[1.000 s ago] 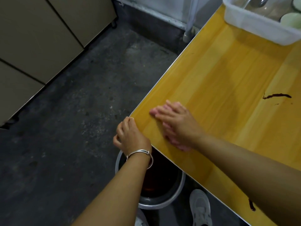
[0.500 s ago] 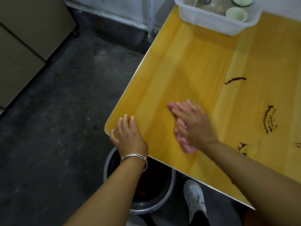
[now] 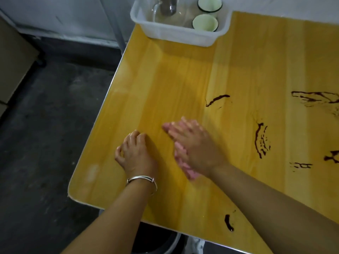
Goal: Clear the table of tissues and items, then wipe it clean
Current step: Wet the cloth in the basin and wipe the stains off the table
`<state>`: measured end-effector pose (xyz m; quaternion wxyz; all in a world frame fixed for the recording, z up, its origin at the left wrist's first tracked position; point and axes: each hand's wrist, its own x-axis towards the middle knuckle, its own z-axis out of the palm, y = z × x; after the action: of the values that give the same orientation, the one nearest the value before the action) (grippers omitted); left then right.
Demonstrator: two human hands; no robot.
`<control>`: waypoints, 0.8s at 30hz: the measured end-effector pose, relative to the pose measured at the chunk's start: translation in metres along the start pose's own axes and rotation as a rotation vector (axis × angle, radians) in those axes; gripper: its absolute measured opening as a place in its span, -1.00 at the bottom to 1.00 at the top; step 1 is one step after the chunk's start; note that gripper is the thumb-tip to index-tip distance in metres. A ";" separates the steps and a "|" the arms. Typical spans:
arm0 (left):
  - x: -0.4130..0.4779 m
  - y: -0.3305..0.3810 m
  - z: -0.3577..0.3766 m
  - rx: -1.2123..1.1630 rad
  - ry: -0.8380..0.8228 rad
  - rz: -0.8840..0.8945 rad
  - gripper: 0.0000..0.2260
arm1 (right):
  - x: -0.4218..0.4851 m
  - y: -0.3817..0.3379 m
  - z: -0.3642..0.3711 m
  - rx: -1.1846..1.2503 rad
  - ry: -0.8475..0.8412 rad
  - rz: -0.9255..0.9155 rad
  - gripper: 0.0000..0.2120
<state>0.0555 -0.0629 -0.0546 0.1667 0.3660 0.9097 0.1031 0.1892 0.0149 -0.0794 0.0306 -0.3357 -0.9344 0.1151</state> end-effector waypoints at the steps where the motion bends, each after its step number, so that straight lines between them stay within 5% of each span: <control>1: 0.005 0.006 0.002 0.005 0.008 -0.005 -0.57 | 0.013 0.009 -0.003 0.001 0.009 0.116 -0.54; 4: 0.014 0.021 0.006 0.001 0.031 -0.066 -0.58 | 0.032 0.002 0.000 -0.003 0.034 0.261 -0.55; 9: 0.015 0.031 0.007 0.003 0.024 -0.107 -0.61 | -0.016 -0.020 0.003 0.114 -0.027 -0.147 -0.55; 12: 0.017 0.033 0.005 0.032 -0.011 -0.082 -0.60 | -0.017 -0.011 0.003 0.101 -0.048 -0.197 -0.52; 16: 0.018 0.042 0.000 0.016 -0.047 0.009 -0.61 | 0.005 0.000 -0.010 0.060 -0.059 0.191 -0.51; 19: 0.011 0.040 0.000 -0.016 -0.033 0.079 -0.58 | 0.009 0.002 -0.019 0.199 -0.062 0.238 -0.43; 24: -0.005 0.025 -0.005 -0.166 -0.124 0.203 -0.66 | -0.031 -0.005 -0.044 0.463 0.298 0.699 -0.77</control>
<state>0.0725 -0.0493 -0.0410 0.2410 0.4467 0.8444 0.1714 0.2158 -0.0001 -0.0350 0.1987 -0.6285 -0.6998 0.2751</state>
